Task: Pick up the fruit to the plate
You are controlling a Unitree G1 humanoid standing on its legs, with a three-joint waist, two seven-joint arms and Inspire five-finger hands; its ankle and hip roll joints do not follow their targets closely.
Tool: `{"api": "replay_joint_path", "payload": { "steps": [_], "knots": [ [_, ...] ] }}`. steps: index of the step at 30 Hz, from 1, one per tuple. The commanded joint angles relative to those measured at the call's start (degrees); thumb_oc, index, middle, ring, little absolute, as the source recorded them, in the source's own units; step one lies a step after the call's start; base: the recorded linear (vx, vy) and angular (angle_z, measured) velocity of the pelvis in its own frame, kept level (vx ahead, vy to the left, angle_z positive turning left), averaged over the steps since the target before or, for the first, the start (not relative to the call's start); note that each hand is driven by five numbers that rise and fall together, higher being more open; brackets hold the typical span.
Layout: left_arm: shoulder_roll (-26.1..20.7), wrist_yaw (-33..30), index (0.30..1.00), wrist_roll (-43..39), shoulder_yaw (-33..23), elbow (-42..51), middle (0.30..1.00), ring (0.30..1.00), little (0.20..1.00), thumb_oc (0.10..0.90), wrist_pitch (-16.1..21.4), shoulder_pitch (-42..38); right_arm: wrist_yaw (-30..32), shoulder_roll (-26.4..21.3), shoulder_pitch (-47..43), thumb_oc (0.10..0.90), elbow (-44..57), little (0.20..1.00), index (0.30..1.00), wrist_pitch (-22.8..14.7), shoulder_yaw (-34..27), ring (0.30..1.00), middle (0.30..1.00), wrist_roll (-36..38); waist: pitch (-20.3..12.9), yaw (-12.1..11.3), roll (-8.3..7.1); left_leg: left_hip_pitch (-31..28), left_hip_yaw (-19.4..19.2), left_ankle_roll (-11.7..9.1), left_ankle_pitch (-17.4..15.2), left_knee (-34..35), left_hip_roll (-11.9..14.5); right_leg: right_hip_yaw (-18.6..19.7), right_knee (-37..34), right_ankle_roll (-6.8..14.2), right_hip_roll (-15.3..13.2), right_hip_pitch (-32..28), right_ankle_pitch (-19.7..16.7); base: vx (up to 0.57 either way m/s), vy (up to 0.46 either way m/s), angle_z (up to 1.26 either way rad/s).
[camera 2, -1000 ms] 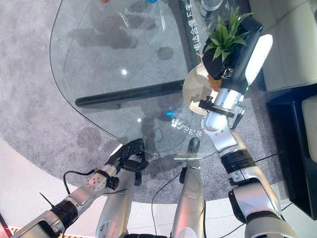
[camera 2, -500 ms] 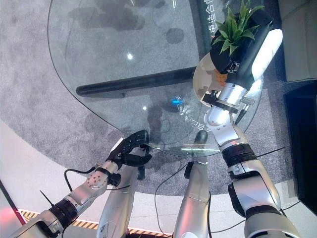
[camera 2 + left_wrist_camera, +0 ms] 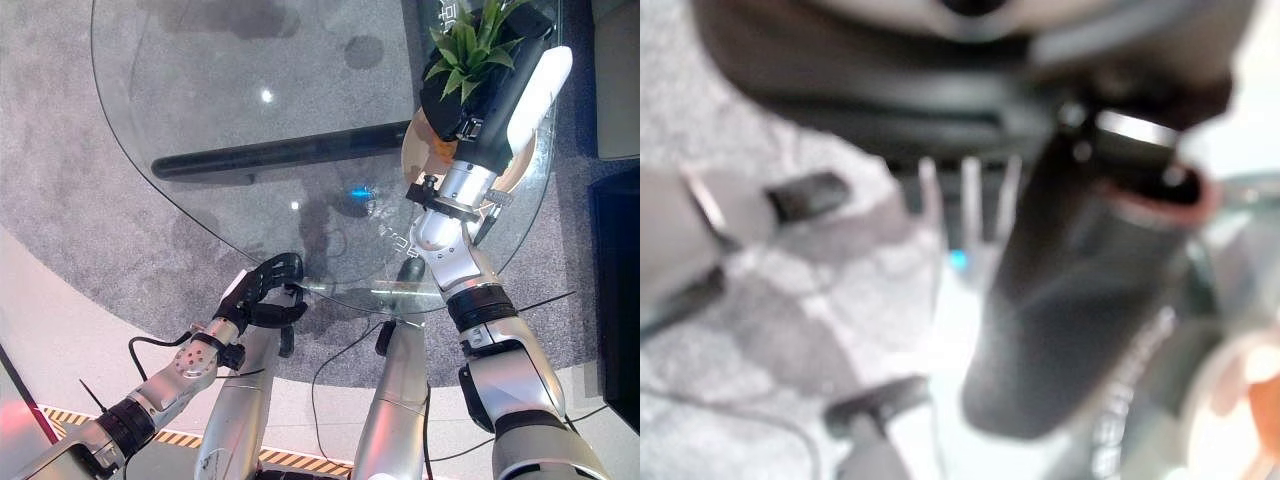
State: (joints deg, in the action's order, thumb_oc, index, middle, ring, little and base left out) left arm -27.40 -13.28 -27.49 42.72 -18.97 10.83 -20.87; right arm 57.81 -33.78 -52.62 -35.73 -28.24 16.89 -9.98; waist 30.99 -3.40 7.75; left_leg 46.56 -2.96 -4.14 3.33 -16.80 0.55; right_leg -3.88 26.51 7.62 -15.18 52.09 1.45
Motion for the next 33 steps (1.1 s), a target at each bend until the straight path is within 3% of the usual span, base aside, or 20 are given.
{"api": "replay_joint_path", "payload": {
  "steps": [1, 15, 32, 33],
  "knots": [
    [2.91, 0.63, 0.900, -0.61, 7.25, 5.09, 0.900, 0.900, 0.900, 0.800, 0.29, 1.86, 4.75, -5.67, -7.80, 0.100, 4.79, 0.200, 0.300, -7.56, 0.59, 0.300, 0.300, -3.54, -1.20, 1.14, 5.86, 3.23, -4.01, 2.84, -6.30, -6.30, -7.01, -5.10, -3.05, -1.96, 6.91, 1.11, -1.03, 0.00, 0.002, 0.06],
    [2.94, -1.26, 0.900, -1.33, 9.07, 6.35, 0.900, 0.900, 0.900, 0.800, 0.91, 1.02, 5.86, -5.85, -9.15, 0.100, -0.35, 0.200, 0.300, -9.67, 0.97, 0.300, 0.300, -3.24, -1.20, 0.75, 7.83, 5.98, -4.24, 3.00, -5.70, -6.45, -7.11, -4.45, -1.64, -1.98, 6.63, 4.80, -0.90, 0.00, 0.006, 0.01],
    [3.07, -2.92, 0.900, -1.38, 9.79, 6.18, 0.900, 0.900, 0.900, 0.800, 1.82, -0.04, 5.91, -5.25, -7.23, 0.100, -3.89, 0.200, 0.300, -7.12, 2.62, 0.300, 0.300, -3.89, -1.20, 1.45, 7.66, 5.95, -4.44, 2.54, -4.86, -5.16, -6.73, -4.37, -3.12, -2.11, 7.62, 4.53, -1.54, 0.00, -0.006, 0.00],
    [2.97, -2.93, 0.900, -1.41, 9.78, 6.27, 0.900, 0.900, 0.900, 0.800, 1.83, 0.00, 5.87, -5.19, -7.04, 0.160, -3.97, 0.260, 0.352, -7.09, 2.49, 0.352, 0.352, -3.87, -1.20, 1.51, 7.65, 5.76, -4.49, 2.51, -4.88, -5.06, -6.72, -4.34, -3.32, -2.12, 7.64, 4.29, -1.58, 0.00, 0.000, 0.00]
  ]
}}
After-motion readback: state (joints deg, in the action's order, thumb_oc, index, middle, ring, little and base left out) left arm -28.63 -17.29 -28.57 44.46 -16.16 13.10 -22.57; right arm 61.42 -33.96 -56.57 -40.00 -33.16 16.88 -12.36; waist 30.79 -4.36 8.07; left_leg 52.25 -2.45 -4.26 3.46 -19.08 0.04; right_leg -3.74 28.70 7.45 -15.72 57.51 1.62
